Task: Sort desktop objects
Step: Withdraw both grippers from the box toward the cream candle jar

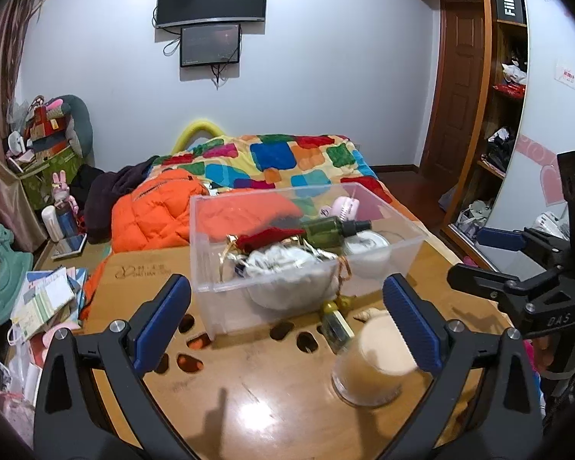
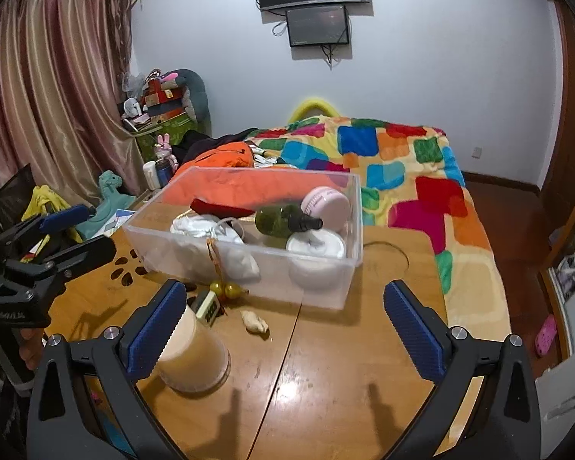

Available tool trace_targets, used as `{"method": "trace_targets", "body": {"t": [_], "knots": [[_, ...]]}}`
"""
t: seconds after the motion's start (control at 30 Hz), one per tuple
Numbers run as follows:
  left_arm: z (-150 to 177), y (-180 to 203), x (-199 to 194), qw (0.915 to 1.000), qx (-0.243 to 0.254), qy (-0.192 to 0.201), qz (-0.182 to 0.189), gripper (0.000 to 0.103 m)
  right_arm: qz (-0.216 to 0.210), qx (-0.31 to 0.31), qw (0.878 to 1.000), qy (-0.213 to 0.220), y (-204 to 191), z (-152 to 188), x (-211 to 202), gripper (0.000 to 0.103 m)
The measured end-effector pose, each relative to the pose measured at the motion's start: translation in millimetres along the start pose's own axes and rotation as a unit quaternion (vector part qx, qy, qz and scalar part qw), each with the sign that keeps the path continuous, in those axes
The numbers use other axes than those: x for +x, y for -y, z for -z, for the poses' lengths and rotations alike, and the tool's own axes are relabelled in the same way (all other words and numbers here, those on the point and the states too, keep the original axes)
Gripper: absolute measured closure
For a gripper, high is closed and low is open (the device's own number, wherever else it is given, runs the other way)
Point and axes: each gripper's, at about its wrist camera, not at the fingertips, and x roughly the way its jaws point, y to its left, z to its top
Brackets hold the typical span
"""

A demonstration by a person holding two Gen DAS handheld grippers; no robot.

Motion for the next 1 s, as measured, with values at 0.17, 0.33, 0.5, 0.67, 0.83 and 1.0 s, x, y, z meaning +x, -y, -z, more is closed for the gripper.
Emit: {"method": "trace_targets", "body": {"t": [0.17,0.33,0.5,0.67,0.83,1.0], "knots": [[13.6,10.0,0.5,0.9998,-0.008,-0.017,0.012,0.002,0.001,0.024,1.0,-0.016,8.5,14.7,2.5,0.001],[23.9,20.4,2.1,0.9991,-0.014,-0.026,0.032,0.002,0.012,0.034,0.999,-0.029,16.9,26.7,6.2,0.001],[35.6,34.0,18.1,0.9978,-0.007,-0.052,0.04,0.002,0.012,0.035,0.999,-0.031,21.1,31.0,9.1,0.001],[45.0,44.0,34.6,0.9962,-0.001,-0.074,0.046,0.002,0.02,0.029,0.999,-0.035,25.0,35.7,14.2,0.001],[47.7,44.5,46.4,0.995,-0.02,-0.077,0.06,0.002,0.013,0.03,0.999,-0.04,28.7,39.8,20.3,0.001],[45.1,39.0,45.7,0.9916,-0.037,-0.074,0.099,0.032,0.002,0.026,0.999,-0.048,28.4,40.2,28.9,0.001]]}}
